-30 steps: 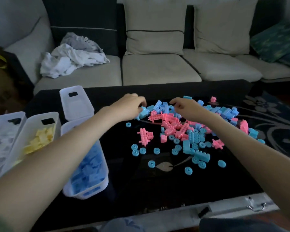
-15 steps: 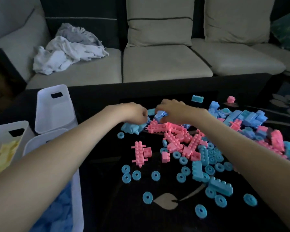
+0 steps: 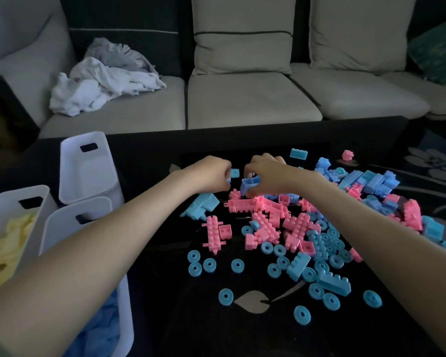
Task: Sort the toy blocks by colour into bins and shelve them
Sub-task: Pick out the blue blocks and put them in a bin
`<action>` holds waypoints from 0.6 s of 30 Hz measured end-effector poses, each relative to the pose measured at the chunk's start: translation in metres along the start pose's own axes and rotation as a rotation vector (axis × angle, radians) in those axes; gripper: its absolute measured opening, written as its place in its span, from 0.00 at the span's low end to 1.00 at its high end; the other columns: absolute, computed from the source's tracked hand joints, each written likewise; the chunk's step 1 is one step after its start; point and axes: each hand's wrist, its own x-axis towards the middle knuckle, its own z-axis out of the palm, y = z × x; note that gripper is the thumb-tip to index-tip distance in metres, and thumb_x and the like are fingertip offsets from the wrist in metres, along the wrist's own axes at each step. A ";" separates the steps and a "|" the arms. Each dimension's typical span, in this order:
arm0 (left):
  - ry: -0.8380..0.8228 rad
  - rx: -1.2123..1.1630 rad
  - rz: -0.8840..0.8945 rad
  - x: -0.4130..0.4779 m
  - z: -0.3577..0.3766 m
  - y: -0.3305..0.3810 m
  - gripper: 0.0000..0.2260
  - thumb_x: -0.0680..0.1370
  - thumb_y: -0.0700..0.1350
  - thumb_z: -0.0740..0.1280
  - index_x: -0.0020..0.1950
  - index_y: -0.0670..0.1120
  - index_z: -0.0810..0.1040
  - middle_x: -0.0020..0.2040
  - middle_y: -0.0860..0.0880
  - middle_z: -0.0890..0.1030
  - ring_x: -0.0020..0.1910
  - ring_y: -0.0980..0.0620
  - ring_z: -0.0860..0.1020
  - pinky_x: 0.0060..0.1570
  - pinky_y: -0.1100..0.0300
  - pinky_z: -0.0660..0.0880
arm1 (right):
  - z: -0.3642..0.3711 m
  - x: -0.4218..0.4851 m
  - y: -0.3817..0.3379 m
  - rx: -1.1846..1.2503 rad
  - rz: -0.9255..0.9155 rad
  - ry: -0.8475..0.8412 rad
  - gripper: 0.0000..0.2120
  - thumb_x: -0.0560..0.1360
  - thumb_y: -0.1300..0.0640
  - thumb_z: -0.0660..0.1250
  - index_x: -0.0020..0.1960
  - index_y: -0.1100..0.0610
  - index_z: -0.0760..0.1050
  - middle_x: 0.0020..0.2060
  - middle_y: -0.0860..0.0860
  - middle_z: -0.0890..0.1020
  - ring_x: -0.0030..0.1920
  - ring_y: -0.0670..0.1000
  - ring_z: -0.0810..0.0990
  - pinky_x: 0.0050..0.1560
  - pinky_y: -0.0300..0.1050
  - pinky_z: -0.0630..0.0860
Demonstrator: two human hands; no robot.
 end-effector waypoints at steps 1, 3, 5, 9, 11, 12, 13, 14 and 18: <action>0.013 -0.047 -0.015 -0.005 -0.003 0.000 0.04 0.76 0.44 0.67 0.45 0.48 0.72 0.46 0.50 0.75 0.39 0.54 0.73 0.33 0.63 0.67 | -0.001 -0.001 -0.002 0.043 -0.001 -0.009 0.21 0.74 0.47 0.66 0.65 0.52 0.69 0.60 0.51 0.71 0.62 0.52 0.68 0.62 0.50 0.64; 0.038 -0.233 -0.070 -0.018 -0.008 -0.002 0.04 0.75 0.43 0.67 0.46 0.47 0.73 0.45 0.49 0.76 0.38 0.54 0.74 0.34 0.61 0.70 | -0.005 -0.006 -0.007 0.207 0.011 -0.010 0.20 0.74 0.49 0.67 0.63 0.53 0.69 0.60 0.51 0.74 0.57 0.52 0.73 0.58 0.48 0.70; 0.094 -0.460 -0.119 -0.034 -0.012 -0.007 0.04 0.75 0.42 0.67 0.46 0.46 0.72 0.45 0.46 0.80 0.40 0.52 0.77 0.39 0.57 0.76 | -0.012 -0.013 -0.014 0.373 0.021 0.080 0.17 0.74 0.50 0.68 0.60 0.52 0.69 0.57 0.51 0.76 0.53 0.50 0.76 0.53 0.45 0.74; 0.248 -0.599 -0.116 -0.072 -0.025 -0.018 0.05 0.76 0.41 0.64 0.51 0.49 0.73 0.43 0.48 0.80 0.41 0.53 0.78 0.44 0.58 0.75 | -0.032 -0.031 -0.049 0.528 -0.034 0.223 0.14 0.74 0.49 0.68 0.57 0.53 0.71 0.48 0.48 0.77 0.45 0.46 0.76 0.44 0.39 0.72; 0.285 -0.611 -0.108 -0.093 -0.033 -0.021 0.06 0.77 0.41 0.63 0.51 0.50 0.75 0.43 0.48 0.80 0.43 0.52 0.79 0.50 0.55 0.76 | -0.039 -0.038 -0.073 0.553 -0.073 0.262 0.13 0.74 0.49 0.68 0.55 0.54 0.72 0.43 0.50 0.76 0.39 0.44 0.73 0.38 0.37 0.68; 0.297 -0.632 -0.110 -0.106 -0.036 -0.023 0.06 0.77 0.41 0.62 0.50 0.50 0.76 0.42 0.48 0.80 0.43 0.52 0.79 0.52 0.54 0.76 | -0.042 -0.043 -0.087 0.573 -0.094 0.280 0.13 0.74 0.50 0.68 0.54 0.55 0.72 0.42 0.51 0.76 0.37 0.44 0.71 0.36 0.37 0.67; 0.298 -0.659 -0.120 -0.116 -0.038 -0.025 0.06 0.77 0.41 0.62 0.48 0.51 0.76 0.43 0.47 0.80 0.43 0.52 0.78 0.53 0.53 0.76 | -0.044 -0.046 -0.099 0.601 -0.109 0.291 0.12 0.74 0.50 0.68 0.53 0.56 0.73 0.41 0.52 0.77 0.35 0.45 0.70 0.36 0.37 0.66; 0.288 -0.690 -0.145 -0.128 -0.040 -0.027 0.06 0.77 0.41 0.61 0.48 0.50 0.76 0.44 0.47 0.80 0.43 0.52 0.78 0.52 0.53 0.77 | -0.046 -0.050 -0.112 0.630 -0.128 0.291 0.12 0.74 0.50 0.67 0.53 0.56 0.73 0.41 0.52 0.77 0.35 0.45 0.70 0.36 0.38 0.67; 0.199 -0.847 -0.265 -0.176 -0.043 -0.040 0.06 0.79 0.38 0.59 0.50 0.46 0.74 0.40 0.48 0.75 0.36 0.55 0.71 0.37 0.64 0.71 | -0.047 -0.062 -0.159 0.734 -0.187 0.253 0.10 0.74 0.49 0.67 0.52 0.54 0.74 0.43 0.53 0.79 0.39 0.49 0.76 0.40 0.43 0.72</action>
